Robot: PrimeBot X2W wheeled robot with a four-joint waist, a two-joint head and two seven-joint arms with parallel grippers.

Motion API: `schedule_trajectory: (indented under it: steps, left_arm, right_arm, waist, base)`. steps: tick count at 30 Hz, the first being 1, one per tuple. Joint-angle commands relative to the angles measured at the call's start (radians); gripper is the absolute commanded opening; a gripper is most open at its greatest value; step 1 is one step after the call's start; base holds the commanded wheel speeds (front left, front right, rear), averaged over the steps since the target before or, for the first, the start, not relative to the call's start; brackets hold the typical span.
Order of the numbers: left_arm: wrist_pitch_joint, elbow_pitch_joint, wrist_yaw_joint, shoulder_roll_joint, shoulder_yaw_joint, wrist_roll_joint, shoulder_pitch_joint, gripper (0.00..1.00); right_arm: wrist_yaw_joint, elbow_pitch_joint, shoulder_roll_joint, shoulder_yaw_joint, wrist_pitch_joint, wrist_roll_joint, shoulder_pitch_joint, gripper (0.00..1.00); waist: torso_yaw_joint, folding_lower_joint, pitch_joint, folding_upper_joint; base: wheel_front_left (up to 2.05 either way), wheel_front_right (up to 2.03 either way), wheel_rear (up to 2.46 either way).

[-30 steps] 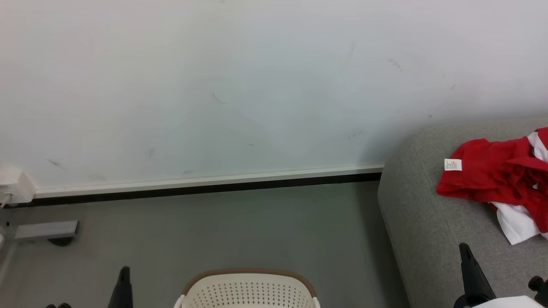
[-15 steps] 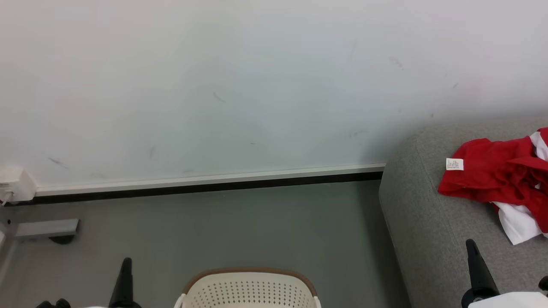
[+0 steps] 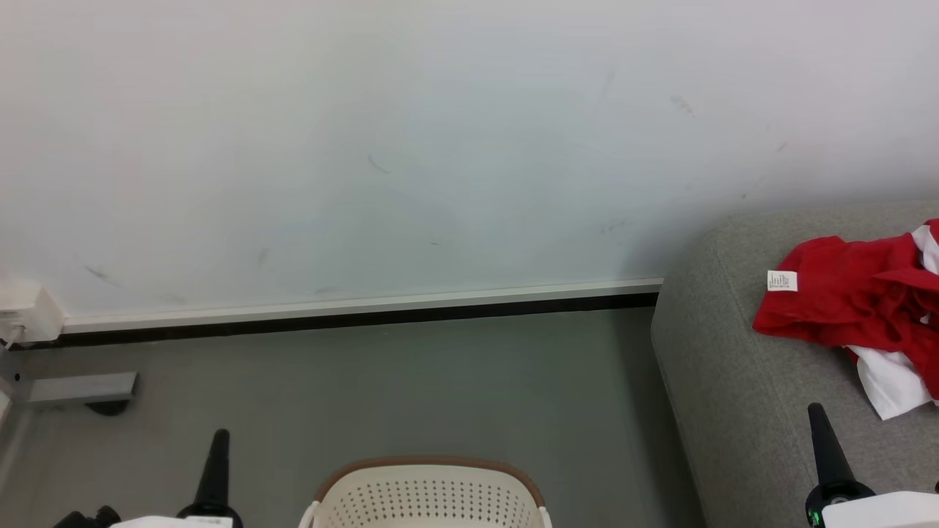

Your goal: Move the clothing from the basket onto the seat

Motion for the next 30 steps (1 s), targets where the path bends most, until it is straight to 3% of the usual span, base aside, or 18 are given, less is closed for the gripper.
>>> schedule_trajectory:
  steps: [1, 30]
  left_arm:
    - [0.006, -0.012, -0.006, 0.009, 0.002, -0.019, -0.018, 0.00]
    - [0.075, -0.023, -0.019, 0.012, -0.005, -0.282, -0.048, 0.00]
  right_arm:
    - [-0.001, -0.009, -0.003, -0.009, 0.006, 0.018, -0.018, 0.00]
    - [-0.002, -0.012, 0.013, -0.066, 0.069, 0.242, -0.033, 0.00]
  waist:
    - [0.000, -0.0001, 0.000, -0.0001]
    - [0.008, -0.0001, 0.008, -0.0001]
  base:
    - [0.00, 0.00, 0.00]
    - [0.00, 0.00, 0.00]
